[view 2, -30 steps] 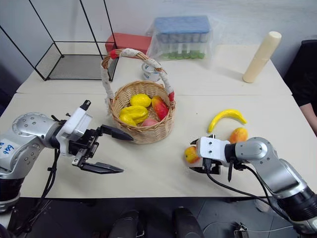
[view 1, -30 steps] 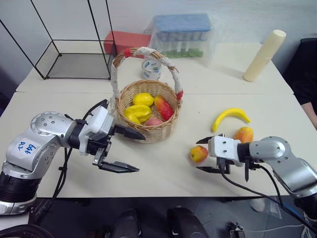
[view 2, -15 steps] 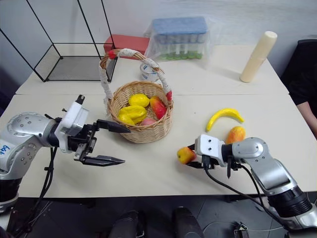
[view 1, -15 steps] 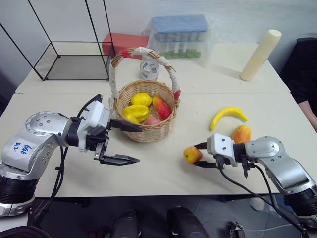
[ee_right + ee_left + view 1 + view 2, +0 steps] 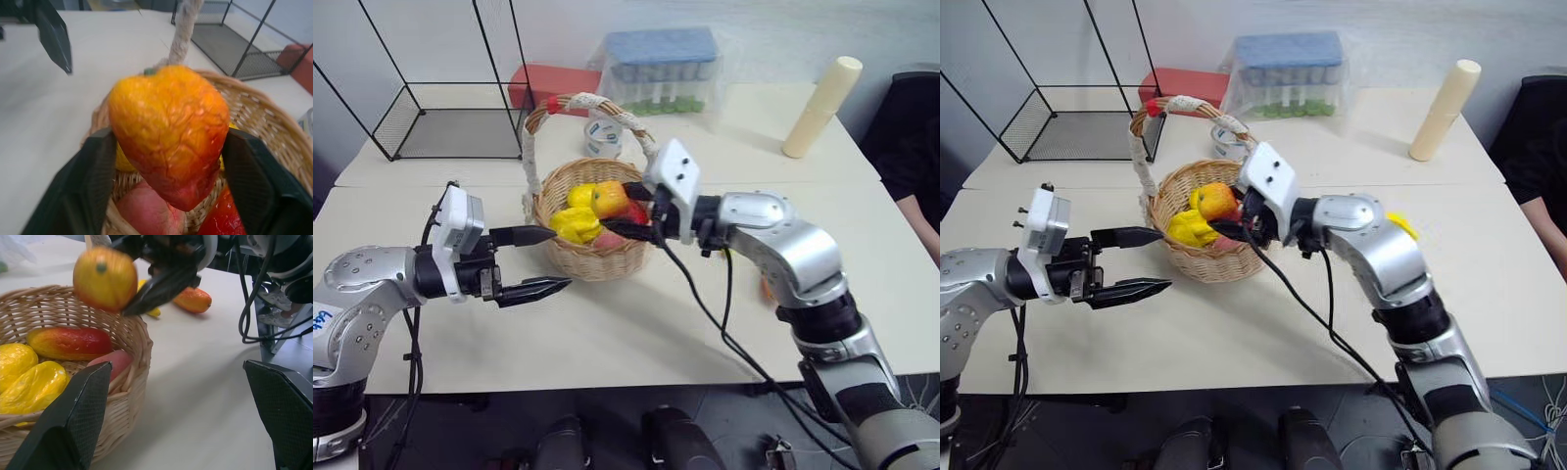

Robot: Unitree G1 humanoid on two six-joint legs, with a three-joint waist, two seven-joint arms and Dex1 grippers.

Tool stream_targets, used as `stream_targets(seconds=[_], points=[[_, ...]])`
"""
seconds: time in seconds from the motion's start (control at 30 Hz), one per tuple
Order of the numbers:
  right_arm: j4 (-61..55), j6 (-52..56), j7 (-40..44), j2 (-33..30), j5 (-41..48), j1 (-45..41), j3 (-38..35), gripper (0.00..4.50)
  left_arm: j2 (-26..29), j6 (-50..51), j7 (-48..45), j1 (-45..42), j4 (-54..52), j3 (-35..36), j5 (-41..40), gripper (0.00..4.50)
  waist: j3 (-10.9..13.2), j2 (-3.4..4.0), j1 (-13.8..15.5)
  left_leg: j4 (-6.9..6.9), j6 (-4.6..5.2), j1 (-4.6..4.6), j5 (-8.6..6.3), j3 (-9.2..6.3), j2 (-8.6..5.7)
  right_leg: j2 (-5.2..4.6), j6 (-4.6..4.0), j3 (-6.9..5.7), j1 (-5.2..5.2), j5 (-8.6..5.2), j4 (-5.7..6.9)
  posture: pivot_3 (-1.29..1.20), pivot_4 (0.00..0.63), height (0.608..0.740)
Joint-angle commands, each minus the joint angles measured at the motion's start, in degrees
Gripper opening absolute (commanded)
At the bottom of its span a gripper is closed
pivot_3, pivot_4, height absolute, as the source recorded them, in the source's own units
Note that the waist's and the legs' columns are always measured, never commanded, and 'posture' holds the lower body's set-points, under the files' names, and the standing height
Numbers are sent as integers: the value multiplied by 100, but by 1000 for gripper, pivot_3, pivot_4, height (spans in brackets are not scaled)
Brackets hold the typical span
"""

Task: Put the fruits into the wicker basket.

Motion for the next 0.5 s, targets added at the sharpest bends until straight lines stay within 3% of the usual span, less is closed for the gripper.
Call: stream_targets(seconds=[0.03, 0.2, 0.33, 0.5], points=[[-245, 91, 4, -2, -8, 9, -123, 4462, 16, 41, 124, -90, -279, 181, -261, 4500, 0, 0, -10, 0, 1, 0, -1, 1, -1, -1, 0, 0, 0, 0, 0, 0, 150, 740], [-1130, 694, 245, -184, 718, 324, -637, 4462, 5, 105, 148, -44, -485, 89, -478, 4500, 0, 0, -18, -9, 0, 0, -2, -1, 1, 1, 0, 0, 0, 0, -1, 0, 150, 740], [-2170, 1548, 222, -635, 1733, 728, -1659, 4462, -75, 3, -1, -346, -320, -260, -405, 4500, 0, 0, 12, -9, 0, -1, -2, -1, 1, 1, 0, -1, 2, 0, -5, 0, 150, 740], [-3007, 2515, 77, -1916, 2440, 1696, -3263, 4462, -214, -186, -386, -920, -72, -856, -223, 4500, 0, -2, 133, -11, 12, -2, -11, -6, -1, 1, 1, -5, 16, 0, -36, 0, 150, 740]])
